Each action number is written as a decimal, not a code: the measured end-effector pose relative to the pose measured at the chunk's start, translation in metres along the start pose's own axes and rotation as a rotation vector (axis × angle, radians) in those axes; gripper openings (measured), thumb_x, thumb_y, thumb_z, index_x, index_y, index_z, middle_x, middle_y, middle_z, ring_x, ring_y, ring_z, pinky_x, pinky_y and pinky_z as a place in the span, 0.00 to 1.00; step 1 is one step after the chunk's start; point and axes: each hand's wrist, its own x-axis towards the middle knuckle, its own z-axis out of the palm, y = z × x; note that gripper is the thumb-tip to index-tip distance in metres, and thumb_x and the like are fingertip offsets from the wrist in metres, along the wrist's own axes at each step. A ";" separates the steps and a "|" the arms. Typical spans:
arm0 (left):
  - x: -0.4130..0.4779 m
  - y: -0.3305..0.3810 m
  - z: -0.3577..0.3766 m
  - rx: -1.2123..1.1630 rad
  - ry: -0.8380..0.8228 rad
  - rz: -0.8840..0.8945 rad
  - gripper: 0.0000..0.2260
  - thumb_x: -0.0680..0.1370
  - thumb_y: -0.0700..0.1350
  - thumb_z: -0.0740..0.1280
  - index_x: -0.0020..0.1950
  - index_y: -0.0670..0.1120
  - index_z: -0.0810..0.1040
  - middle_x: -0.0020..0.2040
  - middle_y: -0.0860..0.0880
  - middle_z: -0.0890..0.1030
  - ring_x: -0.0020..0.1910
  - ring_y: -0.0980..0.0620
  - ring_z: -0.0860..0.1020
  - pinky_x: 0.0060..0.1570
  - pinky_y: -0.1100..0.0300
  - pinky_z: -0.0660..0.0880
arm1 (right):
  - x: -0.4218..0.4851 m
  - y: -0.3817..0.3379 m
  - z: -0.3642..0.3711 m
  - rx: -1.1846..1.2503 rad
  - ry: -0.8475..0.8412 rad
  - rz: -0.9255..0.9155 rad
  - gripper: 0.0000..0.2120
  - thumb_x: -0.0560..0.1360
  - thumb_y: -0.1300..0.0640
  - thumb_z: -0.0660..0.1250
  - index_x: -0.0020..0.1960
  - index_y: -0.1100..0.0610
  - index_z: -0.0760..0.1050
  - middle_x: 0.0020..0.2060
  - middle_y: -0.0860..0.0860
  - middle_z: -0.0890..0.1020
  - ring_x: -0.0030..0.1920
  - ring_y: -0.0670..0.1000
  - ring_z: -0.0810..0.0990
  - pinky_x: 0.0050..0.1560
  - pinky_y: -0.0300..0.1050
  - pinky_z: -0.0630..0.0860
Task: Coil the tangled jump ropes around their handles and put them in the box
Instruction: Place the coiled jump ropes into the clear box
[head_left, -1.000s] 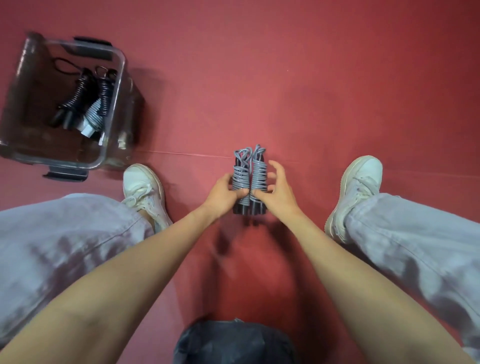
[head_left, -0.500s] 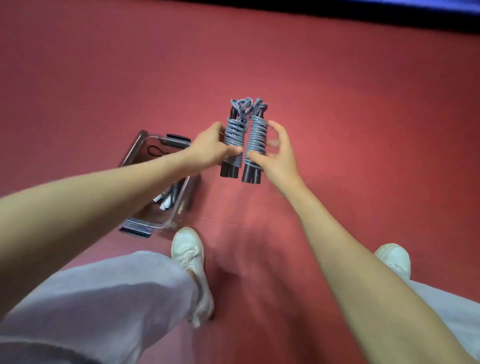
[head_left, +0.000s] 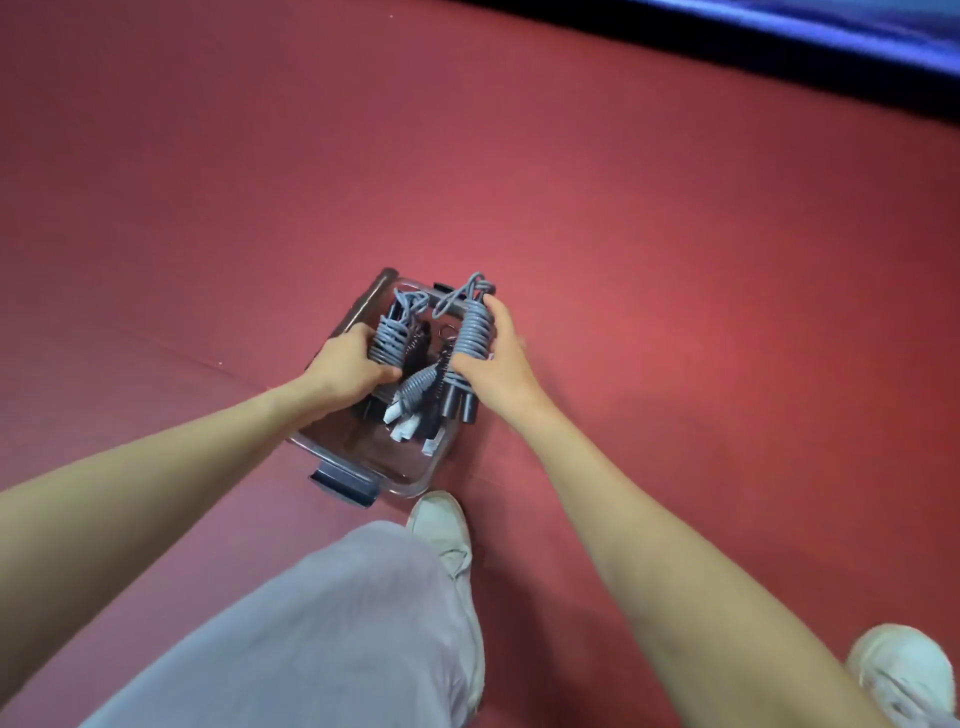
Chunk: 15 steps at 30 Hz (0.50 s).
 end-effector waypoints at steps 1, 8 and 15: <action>0.006 -0.008 0.004 0.014 0.003 -0.017 0.24 0.74 0.44 0.73 0.67 0.40 0.69 0.60 0.40 0.78 0.55 0.42 0.77 0.54 0.53 0.74 | 0.002 0.001 0.007 -0.021 -0.016 0.008 0.41 0.65 0.56 0.68 0.74 0.42 0.57 0.67 0.56 0.64 0.62 0.55 0.73 0.63 0.47 0.72; 0.040 -0.032 0.026 0.254 0.083 0.019 0.21 0.77 0.46 0.68 0.66 0.39 0.67 0.66 0.38 0.71 0.62 0.36 0.73 0.57 0.45 0.72 | 0.029 0.014 0.055 -0.220 -0.009 0.160 0.30 0.72 0.57 0.67 0.69 0.49 0.57 0.59 0.57 0.66 0.56 0.62 0.74 0.53 0.47 0.72; 0.061 -0.034 0.048 0.357 0.092 0.035 0.24 0.79 0.42 0.61 0.73 0.37 0.58 0.66 0.36 0.69 0.61 0.34 0.73 0.51 0.44 0.70 | 0.055 0.024 0.089 -0.401 0.045 0.189 0.28 0.76 0.57 0.66 0.69 0.58 0.54 0.65 0.61 0.63 0.59 0.66 0.72 0.50 0.52 0.68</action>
